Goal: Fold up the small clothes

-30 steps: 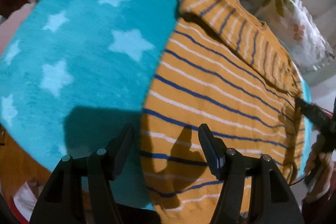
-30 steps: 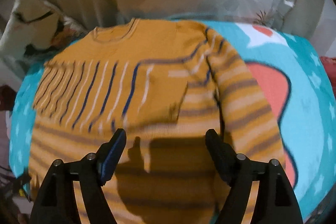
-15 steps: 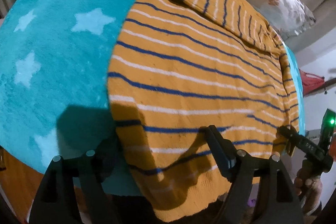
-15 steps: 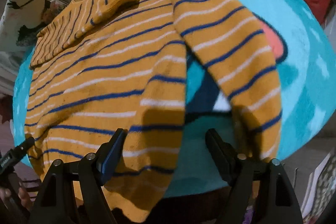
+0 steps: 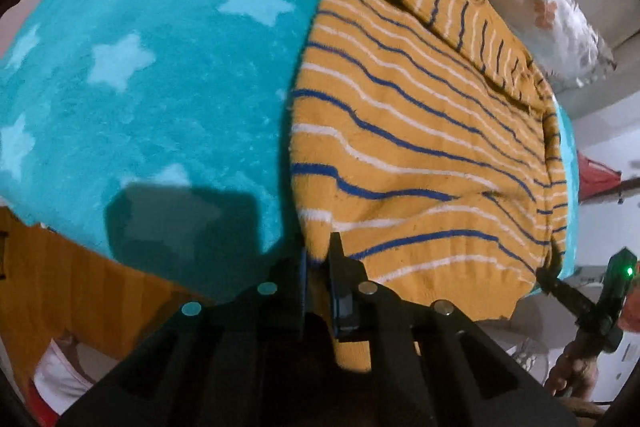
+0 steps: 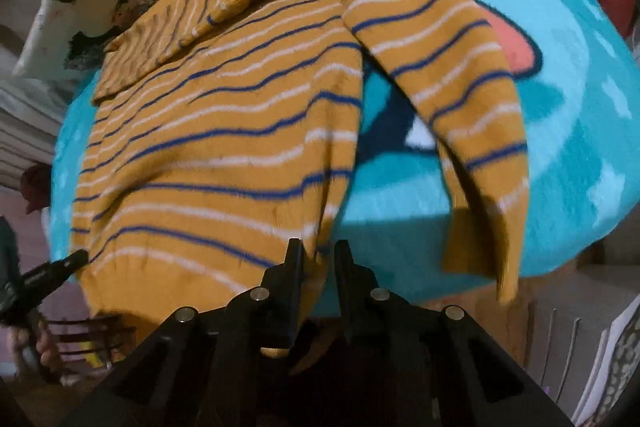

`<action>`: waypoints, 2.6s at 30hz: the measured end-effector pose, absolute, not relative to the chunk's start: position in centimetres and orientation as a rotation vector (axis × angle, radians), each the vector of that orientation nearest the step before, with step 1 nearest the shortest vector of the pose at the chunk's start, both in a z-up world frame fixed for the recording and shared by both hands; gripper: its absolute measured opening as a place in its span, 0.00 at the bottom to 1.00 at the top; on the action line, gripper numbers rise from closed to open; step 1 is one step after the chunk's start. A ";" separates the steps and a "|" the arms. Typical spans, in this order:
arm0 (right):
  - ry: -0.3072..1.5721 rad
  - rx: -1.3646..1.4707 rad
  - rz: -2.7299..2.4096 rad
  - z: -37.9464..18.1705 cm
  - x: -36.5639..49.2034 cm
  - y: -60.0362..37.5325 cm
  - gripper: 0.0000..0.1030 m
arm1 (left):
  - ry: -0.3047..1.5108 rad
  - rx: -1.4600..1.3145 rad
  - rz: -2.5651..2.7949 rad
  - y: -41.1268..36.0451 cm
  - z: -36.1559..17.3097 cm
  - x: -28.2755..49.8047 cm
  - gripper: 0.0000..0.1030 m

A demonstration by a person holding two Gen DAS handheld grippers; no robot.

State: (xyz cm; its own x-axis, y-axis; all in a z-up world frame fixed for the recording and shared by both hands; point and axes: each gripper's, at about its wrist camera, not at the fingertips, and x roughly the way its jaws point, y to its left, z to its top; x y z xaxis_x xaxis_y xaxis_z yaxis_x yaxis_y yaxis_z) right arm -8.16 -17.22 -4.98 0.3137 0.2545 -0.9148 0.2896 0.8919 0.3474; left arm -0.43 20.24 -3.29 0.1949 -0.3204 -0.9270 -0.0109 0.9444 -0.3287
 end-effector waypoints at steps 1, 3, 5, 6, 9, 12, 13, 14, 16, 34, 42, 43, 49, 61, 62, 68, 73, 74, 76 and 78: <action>1.245 0.520 -0.002 -4.5 -8.4 -17.5 0.17 | 1.349 -0.291 -0.219 20.3 -2.8 -0.6 0.09; 1.184 0.519 -0.010 -3.5 -8.6 -18.6 0.21 | 1.317 -0.286 -0.206 20.5 -1.7 -0.7 0.14; 1.110 0.504 -0.100 -2.2 -8.5 -21.2 0.41 | 1.278 -0.268 -0.200 19.9 -0.7 -0.5 0.21; 1.078 0.512 -0.153 -1.7 -8.3 -22.7 0.56 | 1.264 -0.257 -0.197 19.6 -0.3 -0.3 0.27; 1.023 0.502 -0.273 -1.5 -7.9 -26.4 0.59 | 1.216 -0.220 -0.191 18.5 0.9 0.1 0.35; 1.030 0.451 -0.280 -1.9 -6.8 -27.3 0.59 | 1.190 -0.201 -0.185 17.6 1.5 0.4 0.40; 1.032 0.429 -0.255 -2.0 -6.5 -26.9 0.59 | 1.189 -0.204 -0.183 17.4 1.5 0.5 0.41; 1.030 0.409 -0.226 -2.0 -6.4 -26.5 0.60 | 1.191 -0.210 -0.180 17.1 1.3 0.7 0.41; 1.043 0.355 -0.159 -2.3 -5.9 -25.3 0.66 | 1.200 -0.231 -0.169 16.8 1.0 0.9 0.41; 0.938 0.562 -0.560 -2.9 -5.3 -43.9 0.13 | 1.221 -0.273 -0.239 11.0 1.1 1.9 0.42; 1.024 0.597 -0.130 -2.4 -8.6 -38.2 0.71 | 1.265 -0.294 -0.237 9.4 0.0 2.2 0.44; 1.048 0.597 -0.119 -3.2 -8.9 -37.4 0.71 | 1.267 -0.286 -0.244 9.0 0.0 2.3 0.44; 1.140 0.598 -0.045 -6.2 -8.3 -34.3 0.16 | 1.270 -0.237 -0.286 6.4 0.0 2.5 0.47; 0.945 0.332 -0.584 3.1 -6.8 -46.8 0.26 | 1.288 -0.252 -0.280 5.5 -0.5 2.2 0.47; 0.934 0.387 -0.599 3.0 -7.6 -47.8 0.26 | 1.296 -0.255 -0.272 5.6 -0.7 2.2 0.47; 0.793 0.846 -0.452 -0.7 -12.0 -49.9 0.51 | 1.339 -0.269 -0.245 5.7 -1.7 2.4 0.48; 0.761 1.119 -0.368 -5.9 -11.8 -49.2 0.53 | 1.325 -0.192 -0.260 4.2 -1.0 2.5 0.51; 0.746 1.137 -0.375 -6.3 -11.8 -49.4 0.54 | 1.322 -0.182 -0.263 4.0 -0.9 2.6 0.53; 0.727 1.172 -0.403 -7.1 -11.1 -50.0 0.59 | 1.320 -0.173 -0.265 3.9 -0.8 2.6 0.53; 0.722 1.222 -0.447 -8.0 -10.2 -50.9 0.60 | 1.320 -0.168 -0.256 4.0 -0.8 2.6 0.53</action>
